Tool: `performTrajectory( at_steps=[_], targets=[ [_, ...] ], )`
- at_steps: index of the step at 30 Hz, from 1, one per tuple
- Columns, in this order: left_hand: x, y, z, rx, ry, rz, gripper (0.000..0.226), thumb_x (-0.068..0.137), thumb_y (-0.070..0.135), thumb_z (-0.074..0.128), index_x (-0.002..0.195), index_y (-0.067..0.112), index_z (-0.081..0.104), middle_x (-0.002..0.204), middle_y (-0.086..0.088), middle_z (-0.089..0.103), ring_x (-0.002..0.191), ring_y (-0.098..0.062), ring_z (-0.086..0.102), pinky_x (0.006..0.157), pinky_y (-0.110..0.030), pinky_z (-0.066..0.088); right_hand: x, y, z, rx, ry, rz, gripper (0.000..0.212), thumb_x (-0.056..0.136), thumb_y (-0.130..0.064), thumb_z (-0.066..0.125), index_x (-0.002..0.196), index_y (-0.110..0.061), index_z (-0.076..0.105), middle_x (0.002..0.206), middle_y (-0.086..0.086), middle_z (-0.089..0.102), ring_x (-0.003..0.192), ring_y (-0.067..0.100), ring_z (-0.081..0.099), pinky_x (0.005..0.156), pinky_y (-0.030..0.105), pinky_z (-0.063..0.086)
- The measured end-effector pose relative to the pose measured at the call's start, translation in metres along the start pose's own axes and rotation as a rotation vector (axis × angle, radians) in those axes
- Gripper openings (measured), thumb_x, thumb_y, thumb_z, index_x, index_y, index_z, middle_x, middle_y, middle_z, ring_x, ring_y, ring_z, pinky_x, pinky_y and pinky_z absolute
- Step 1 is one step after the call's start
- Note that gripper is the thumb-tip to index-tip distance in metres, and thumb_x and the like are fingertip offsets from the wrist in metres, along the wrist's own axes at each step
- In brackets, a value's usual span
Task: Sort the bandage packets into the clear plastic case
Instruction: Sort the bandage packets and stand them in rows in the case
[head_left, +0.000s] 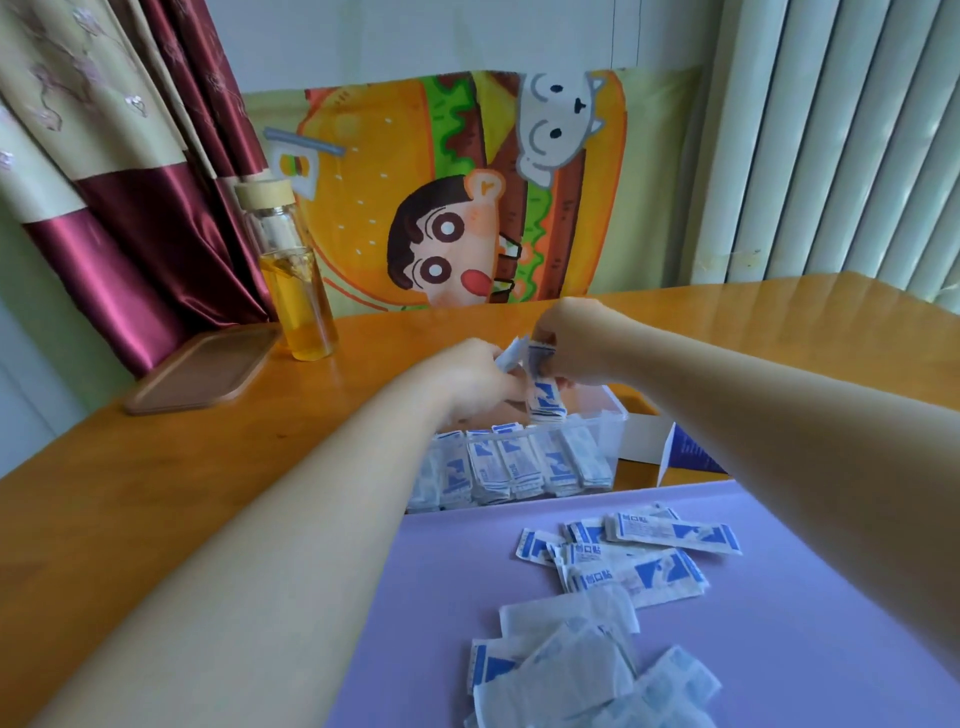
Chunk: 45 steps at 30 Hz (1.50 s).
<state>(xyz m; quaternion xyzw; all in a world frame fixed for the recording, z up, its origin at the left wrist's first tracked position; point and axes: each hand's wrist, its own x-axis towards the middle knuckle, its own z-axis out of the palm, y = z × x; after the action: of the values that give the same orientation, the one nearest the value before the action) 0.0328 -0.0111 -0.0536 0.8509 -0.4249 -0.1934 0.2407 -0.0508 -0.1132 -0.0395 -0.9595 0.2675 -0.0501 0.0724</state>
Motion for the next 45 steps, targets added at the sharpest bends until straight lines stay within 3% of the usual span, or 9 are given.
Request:
performTrajectory(
  at_steps=[3, 6, 9, 13, 20, 26, 32, 41, 45],
  targets=[
    [0.014, -0.007, 0.005, 0.041, -0.162, -0.041, 0.033, 0.085, 0.038, 0.063, 0.105, 0.012, 0.066, 0.073, -0.005, 0.052, 0.065, -0.023, 0.047, 0.067, -0.034, 0.039, 0.010, 0.004, 0.008, 0.038, -0.117, -0.007, 0.016, 0.084, -0.010, 0.063, 0.098, -0.002, 0.064, 0.078, 0.004, 0.061, 0.059, 0.013, 0.053, 0.049, 0.017, 0.041],
    [0.022, -0.011, 0.010, 0.127, -0.234, -0.057, 0.034, 0.084, 0.044, 0.061, 0.104, 0.017, 0.068, 0.096, -0.009, 0.066, 0.081, -0.023, 0.056, 0.075, -0.035, 0.044, 0.013, 0.002, 0.015, 0.033, -0.183, 0.006, 0.008, 0.085, -0.008, 0.064, 0.091, -0.006, 0.059, 0.072, 0.001, 0.058, 0.053, 0.009, 0.050, 0.042, 0.013, 0.041],
    [0.026, -0.010, 0.013, 0.238, -0.266, -0.060, 0.035, 0.085, 0.051, 0.060, 0.100, 0.020, 0.064, 0.090, 0.000, 0.063, 0.079, -0.017, 0.054, 0.072, -0.029, 0.044, 0.016, -0.002, 0.024, -0.132, -0.272, 0.027, 0.021, 0.091, -0.016, 0.060, 0.106, -0.003, 0.065, 0.089, 0.001, 0.069, 0.065, 0.010, 0.055, 0.059, 0.015, 0.043],
    [0.027, -0.007, 0.014, 0.283, -0.333, -0.058, 0.050, 0.079, 0.057, 0.064, 0.117, 0.024, 0.064, 0.112, 0.001, 0.065, 0.103, -0.022, 0.059, 0.096, -0.040, 0.049, 0.023, -0.003, 0.030, -0.213, -0.302, 0.001, 0.014, 0.088, -0.015, 0.063, 0.098, -0.005, 0.060, 0.073, 0.001, 0.060, 0.061, 0.013, 0.053, 0.066, 0.024, 0.045],
    [0.025, -0.011, 0.011, 0.293, -0.331, -0.082, 0.041, 0.069, 0.045, 0.078, 0.106, 0.028, 0.068, 0.109, 0.002, 0.064, 0.101, -0.020, 0.058, 0.095, -0.038, 0.048, 0.024, -0.003, 0.038, -0.335, -0.264, -0.086, 0.014, 0.089, -0.018, 0.060, 0.101, -0.010, 0.058, 0.069, 0.001, 0.043, 0.078, 0.022, 0.048, 0.072, 0.028, 0.041],
    [0.026, -0.016, 0.011, 0.396, -0.273, -0.104, 0.052, 0.073, 0.047, 0.074, 0.117, 0.022, 0.062, 0.115, 0.000, 0.060, 0.105, -0.022, 0.054, 0.095, -0.037, 0.045, 0.021, -0.004, 0.038, -0.300, -0.283, -0.064, 0.012, 0.089, -0.010, 0.057, 0.101, -0.009, 0.058, 0.070, 0.002, 0.042, 0.079, 0.023, 0.047, 0.071, 0.027, 0.040],
    [0.027, -0.016, 0.011, 0.319, -0.330, -0.079, 0.030, 0.079, 0.035, 0.073, 0.108, 0.029, 0.070, 0.115, 0.005, 0.063, 0.107, -0.018, 0.056, 0.098, -0.037, 0.047, 0.021, -0.008, 0.032, -0.318, -0.287, -0.056, 0.031, 0.089, -0.015, 0.061, 0.119, -0.006, 0.057, 0.075, 0.002, 0.045, 0.082, 0.022, 0.049, 0.072, 0.026, 0.041],
    [0.035, -0.021, 0.013, 0.368, -0.302, -0.106, 0.050, 0.073, 0.043, 0.076, 0.118, 0.025, 0.064, 0.119, 0.002, 0.061, 0.108, -0.021, 0.056, 0.100, -0.041, 0.044, 0.018, -0.006, 0.035, -0.263, -0.196, -0.029, 0.033, 0.087, -0.016, 0.065, 0.118, -0.008, 0.057, 0.077, 0.001, 0.045, 0.080, 0.021, 0.051, 0.067, 0.025, 0.042],
    [0.036, -0.022, 0.012, 0.356, -0.311, -0.105, 0.044, 0.073, 0.042, 0.076, 0.113, 0.026, 0.067, 0.116, 0.003, 0.063, 0.106, -0.020, 0.057, 0.099, -0.040, 0.045, 0.018, -0.005, 0.035, -0.277, -0.155, -0.042, 0.034, 0.086, -0.018, 0.068, 0.116, -0.008, 0.056, 0.074, 0.000, 0.045, 0.081, 0.021, 0.052, 0.067, 0.025, 0.044]
  ],
)
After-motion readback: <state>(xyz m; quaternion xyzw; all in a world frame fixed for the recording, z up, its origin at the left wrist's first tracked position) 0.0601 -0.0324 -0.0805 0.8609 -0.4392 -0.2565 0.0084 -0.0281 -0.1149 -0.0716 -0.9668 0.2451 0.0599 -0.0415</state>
